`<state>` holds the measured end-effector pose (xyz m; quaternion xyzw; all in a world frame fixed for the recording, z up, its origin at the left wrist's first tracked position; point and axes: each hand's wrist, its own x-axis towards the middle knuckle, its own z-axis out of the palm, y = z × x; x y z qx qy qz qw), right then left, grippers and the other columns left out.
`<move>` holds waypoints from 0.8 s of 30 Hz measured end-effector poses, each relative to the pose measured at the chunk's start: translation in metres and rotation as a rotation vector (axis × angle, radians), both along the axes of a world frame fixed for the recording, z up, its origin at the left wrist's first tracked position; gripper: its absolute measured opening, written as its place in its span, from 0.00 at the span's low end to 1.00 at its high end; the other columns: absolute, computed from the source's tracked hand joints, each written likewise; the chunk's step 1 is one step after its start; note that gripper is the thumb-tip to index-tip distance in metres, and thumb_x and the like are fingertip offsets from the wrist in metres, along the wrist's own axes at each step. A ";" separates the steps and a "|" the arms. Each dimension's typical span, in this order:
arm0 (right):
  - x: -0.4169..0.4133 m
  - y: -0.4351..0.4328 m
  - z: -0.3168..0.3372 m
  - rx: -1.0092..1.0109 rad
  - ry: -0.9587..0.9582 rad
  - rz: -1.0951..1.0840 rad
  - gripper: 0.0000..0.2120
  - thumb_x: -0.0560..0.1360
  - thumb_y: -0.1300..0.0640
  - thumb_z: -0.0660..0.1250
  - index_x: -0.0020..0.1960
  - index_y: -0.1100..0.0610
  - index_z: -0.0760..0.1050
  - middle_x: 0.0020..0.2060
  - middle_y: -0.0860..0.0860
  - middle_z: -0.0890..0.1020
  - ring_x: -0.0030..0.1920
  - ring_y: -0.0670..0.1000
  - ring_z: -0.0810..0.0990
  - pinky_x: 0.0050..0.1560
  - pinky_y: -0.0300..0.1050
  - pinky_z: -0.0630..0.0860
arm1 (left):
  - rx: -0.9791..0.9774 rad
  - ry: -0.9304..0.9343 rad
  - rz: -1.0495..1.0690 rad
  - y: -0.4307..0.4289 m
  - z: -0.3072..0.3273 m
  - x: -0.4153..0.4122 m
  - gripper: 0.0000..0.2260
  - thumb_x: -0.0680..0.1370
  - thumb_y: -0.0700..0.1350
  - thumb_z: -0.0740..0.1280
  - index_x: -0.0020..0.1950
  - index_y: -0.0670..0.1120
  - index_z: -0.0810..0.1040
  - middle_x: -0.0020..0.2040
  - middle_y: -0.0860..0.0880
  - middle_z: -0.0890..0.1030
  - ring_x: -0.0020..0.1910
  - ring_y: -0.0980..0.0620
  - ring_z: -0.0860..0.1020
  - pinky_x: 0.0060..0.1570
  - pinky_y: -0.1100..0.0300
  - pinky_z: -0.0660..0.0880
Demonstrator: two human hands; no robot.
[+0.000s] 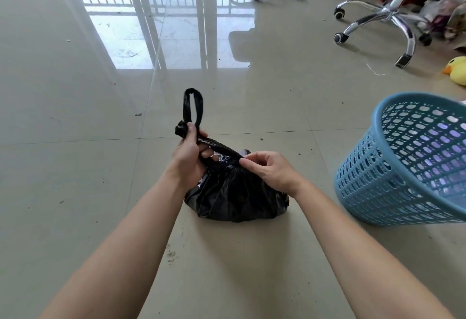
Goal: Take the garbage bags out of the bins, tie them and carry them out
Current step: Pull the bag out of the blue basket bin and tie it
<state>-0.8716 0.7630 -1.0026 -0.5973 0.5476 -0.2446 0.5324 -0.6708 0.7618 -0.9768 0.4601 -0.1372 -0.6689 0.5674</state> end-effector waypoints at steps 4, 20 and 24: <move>-0.003 0.001 -0.001 -0.033 -0.054 -0.064 0.08 0.77 0.52 0.71 0.50 0.56 0.85 0.39 0.47 0.87 0.40 0.44 0.83 0.48 0.40 0.80 | 0.030 0.010 -0.068 0.003 0.001 0.007 0.18 0.81 0.61 0.60 0.42 0.48 0.70 0.27 0.53 0.54 0.22 0.56 0.58 0.24 0.63 0.66; 0.015 -0.006 0.015 0.064 -0.124 0.086 0.05 0.77 0.53 0.73 0.46 0.55 0.85 0.40 0.48 0.87 0.41 0.44 0.84 0.45 0.38 0.78 | -0.071 -0.367 -0.562 0.015 -0.004 0.020 0.17 0.82 0.52 0.63 0.61 0.40 0.80 0.28 0.58 0.71 0.25 0.59 0.60 0.24 0.66 0.57; 0.009 -0.012 0.020 0.109 -0.156 0.060 0.17 0.72 0.51 0.77 0.58 0.55 0.81 0.48 0.50 0.85 0.47 0.46 0.84 0.53 0.43 0.80 | -0.055 -0.244 -0.613 0.014 -0.005 0.025 0.16 0.81 0.55 0.64 0.59 0.46 0.82 0.31 0.53 0.59 0.26 0.57 0.58 0.26 0.64 0.60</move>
